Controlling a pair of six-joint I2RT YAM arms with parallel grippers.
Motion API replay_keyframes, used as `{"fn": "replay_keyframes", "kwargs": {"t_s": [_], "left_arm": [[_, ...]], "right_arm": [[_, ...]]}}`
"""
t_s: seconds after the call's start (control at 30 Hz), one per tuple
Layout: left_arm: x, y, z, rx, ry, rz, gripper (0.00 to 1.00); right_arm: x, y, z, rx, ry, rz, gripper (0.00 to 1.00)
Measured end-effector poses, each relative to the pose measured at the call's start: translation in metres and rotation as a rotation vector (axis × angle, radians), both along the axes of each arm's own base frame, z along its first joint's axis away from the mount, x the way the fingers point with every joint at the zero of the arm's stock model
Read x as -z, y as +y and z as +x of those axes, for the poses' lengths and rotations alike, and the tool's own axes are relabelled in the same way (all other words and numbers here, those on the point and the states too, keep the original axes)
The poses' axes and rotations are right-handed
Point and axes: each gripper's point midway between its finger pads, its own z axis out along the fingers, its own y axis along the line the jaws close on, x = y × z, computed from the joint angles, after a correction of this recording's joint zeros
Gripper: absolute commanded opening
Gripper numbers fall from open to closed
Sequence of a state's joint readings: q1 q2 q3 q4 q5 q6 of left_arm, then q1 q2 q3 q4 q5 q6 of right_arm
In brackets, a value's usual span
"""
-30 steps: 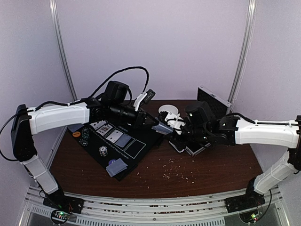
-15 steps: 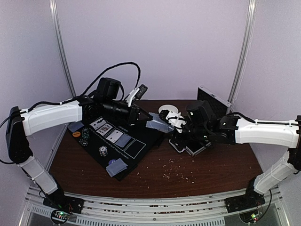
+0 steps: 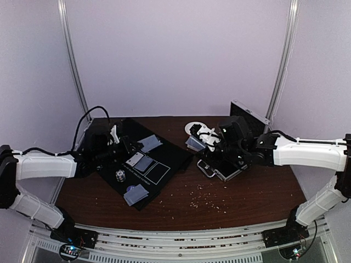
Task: Distribute texas hold em gaming equipment
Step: Distribute the poker card in the community card area.
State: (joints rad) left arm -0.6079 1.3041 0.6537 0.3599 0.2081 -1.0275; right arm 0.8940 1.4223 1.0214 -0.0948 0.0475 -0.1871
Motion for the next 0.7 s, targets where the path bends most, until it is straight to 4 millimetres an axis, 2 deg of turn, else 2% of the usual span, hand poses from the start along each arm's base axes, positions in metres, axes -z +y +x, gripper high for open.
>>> {"fn": "replay_keyframes", "kwargs": {"t_s": [0.03, 0.13, 0.33, 0.53, 0.7], "left_arm": [[0.018, 0.003, 0.001, -0.042, 0.053, 0.005, 0.00], [0.057, 0.001, 0.002, -0.128, 0.165, 0.023, 0.00], [0.096, -0.017, -0.002, -0.182, 0.295, 0.020, 0.00], [0.138, -0.014, -0.003, -0.245, 0.406, 0.048, 0.00], [0.155, -0.018, -0.006, -0.255, 0.458, 0.054, 0.00]], "right_arm": [[0.000, 0.000, 0.000, 0.000, 0.001, 0.001, 0.39], [0.000, 0.001, -0.001, -0.002, 0.003, 0.003, 0.39], [0.001, 0.000, -0.001, -0.003, 0.005, 0.003, 0.39], [0.006, -0.001, -0.002, -0.005, 0.013, -0.005, 0.38], [0.006, -0.001, -0.002, -0.005, 0.012, -0.005, 0.39]]}}
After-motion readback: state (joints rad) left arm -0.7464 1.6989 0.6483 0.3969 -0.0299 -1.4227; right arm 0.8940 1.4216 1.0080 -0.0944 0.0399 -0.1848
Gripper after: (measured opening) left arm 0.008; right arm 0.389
